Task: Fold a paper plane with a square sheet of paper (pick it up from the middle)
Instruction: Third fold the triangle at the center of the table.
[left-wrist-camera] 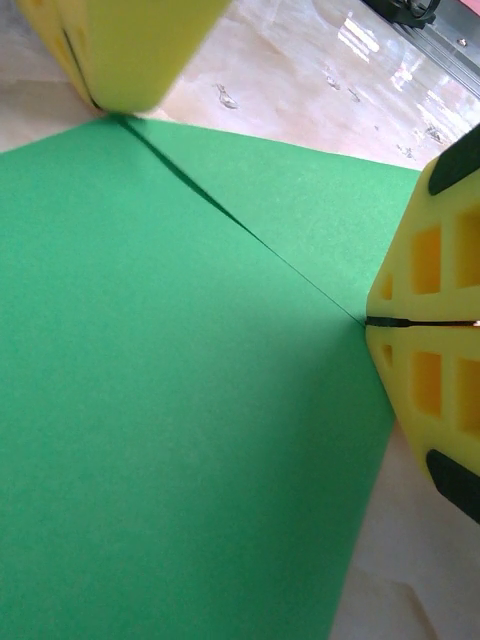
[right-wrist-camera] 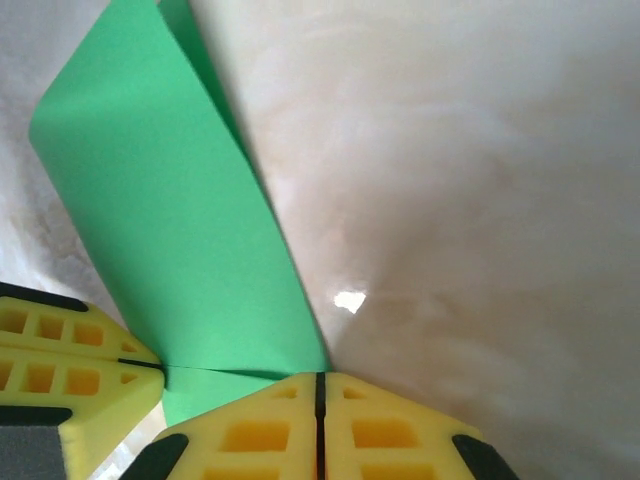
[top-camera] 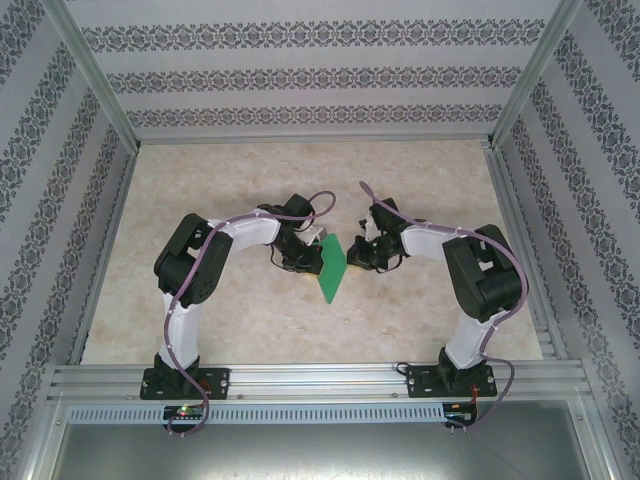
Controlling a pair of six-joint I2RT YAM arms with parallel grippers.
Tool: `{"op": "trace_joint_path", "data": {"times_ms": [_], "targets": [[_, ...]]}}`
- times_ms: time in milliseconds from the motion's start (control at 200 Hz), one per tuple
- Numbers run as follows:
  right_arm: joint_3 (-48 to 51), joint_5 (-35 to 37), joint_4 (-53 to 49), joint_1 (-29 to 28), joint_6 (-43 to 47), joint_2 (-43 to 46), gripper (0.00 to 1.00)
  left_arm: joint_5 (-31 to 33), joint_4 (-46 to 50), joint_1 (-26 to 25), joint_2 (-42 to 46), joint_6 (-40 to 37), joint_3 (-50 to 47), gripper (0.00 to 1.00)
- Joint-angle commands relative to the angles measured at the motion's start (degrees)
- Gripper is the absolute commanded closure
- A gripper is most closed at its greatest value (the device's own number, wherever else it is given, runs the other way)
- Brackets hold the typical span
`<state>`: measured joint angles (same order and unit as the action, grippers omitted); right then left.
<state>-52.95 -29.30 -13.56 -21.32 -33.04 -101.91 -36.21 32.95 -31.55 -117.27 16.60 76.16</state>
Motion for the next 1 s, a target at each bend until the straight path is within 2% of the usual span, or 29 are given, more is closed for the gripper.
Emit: {"op": "trace_joint_path", "data": {"times_ms": [0,195,395,679,994], "targets": [[0.7,3.2,-1.8,0.3,0.6,2.9,0.91,6.7,4.6,-0.5,-3.7,-1.7,-2.0,0.91],[0.6,-0.4,0.6,-2.4,-1.7,4.8,0.91,6.4,4.2,-0.5,-3.8,-1.6,-2.2,0.91],[-0.5,-2.1,3.8,-4.6,-3.6,0.4,0.91,6.4,4.0,-0.5,-3.7,-1.5,-2.2,0.91],[-1.5,4.7,-1.6,-2.4,1.2,-2.7,0.91,6.7,4.1,-0.4,-3.1,-1.7,-2.6,0.92],[-0.2,7.9,-6.0,-0.4,3.5,3.1,0.87,6.7,4.1,-0.4,-3.2,-1.7,-2.5,0.92]]}}
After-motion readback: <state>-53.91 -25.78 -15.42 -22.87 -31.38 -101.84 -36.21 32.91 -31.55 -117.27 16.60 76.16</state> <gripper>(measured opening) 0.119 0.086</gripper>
